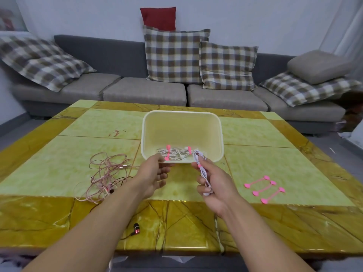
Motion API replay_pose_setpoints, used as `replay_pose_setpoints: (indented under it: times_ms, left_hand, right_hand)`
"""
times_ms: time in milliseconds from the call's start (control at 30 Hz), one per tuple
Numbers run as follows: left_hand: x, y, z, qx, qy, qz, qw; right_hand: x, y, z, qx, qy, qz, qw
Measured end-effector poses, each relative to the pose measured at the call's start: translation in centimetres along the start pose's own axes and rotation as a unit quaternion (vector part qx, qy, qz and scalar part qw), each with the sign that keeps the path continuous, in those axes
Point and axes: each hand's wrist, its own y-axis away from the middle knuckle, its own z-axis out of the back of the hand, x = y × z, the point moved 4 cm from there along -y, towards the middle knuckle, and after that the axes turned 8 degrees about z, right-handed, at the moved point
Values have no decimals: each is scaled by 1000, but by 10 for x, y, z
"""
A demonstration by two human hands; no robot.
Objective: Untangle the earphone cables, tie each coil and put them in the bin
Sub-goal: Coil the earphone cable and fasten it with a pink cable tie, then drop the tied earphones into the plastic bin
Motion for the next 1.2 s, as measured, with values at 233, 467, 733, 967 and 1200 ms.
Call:
replay_pose_setpoints:
  times_ms: [233,467,733,967,1200]
  left_hand:
    - [43,32,11,42,6,42,998]
    - [59,71,13,84,-43,57,994]
    - [69,85,-5,3,-51,-62,997]
    - [63,83,-7,-15,1,-68,998]
    - [62,87,-10,-24,7,-74,997]
  right_hand:
    - [19,3,2,11,194,103,976]
    - [34,-14,-1,-18,431,239,870]
    - [34,-46,-19,55,589,224,774]
    - [53,-39,-14,121,772,80,619]
    - [33,-44,0,88,781,74,614]
